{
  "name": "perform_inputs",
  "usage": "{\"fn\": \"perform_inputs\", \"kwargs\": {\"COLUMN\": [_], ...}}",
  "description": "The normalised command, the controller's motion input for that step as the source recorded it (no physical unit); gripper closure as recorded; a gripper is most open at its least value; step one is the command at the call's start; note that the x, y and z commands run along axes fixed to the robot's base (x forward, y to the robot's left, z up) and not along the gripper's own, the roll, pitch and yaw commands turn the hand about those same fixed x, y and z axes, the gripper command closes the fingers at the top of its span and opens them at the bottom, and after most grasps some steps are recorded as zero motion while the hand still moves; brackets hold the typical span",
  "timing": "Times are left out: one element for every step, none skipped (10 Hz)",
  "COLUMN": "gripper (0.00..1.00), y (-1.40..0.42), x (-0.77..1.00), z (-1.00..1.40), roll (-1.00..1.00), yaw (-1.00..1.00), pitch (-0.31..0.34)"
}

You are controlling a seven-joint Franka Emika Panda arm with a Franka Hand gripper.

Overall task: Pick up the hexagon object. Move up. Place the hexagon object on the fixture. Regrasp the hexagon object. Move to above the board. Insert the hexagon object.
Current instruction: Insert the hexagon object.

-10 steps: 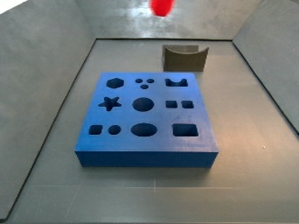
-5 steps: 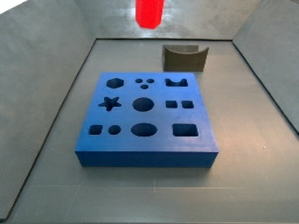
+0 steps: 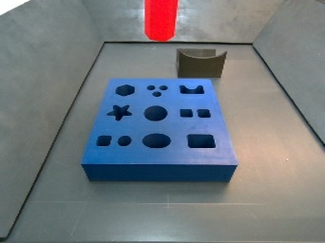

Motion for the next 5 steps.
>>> {"fn": "perform_inputs", "kwargs": {"gripper": [1.0,1.0,1.0,1.0,1.0], "y": [0.56,0.87,0.82,0.83,0.84], "x": [-0.09,-0.83,-0.88,-0.84,-0.74], "z": [-0.21,-0.65,-0.58,-0.61,-0.61], "roll": [-0.3,-0.27,-0.18,-0.17,-0.16], "yaw": [-0.03,0.03,0.06,0.07,0.1], "pitch": [-0.071,0.0,0.0,-0.003,-0.003]}}
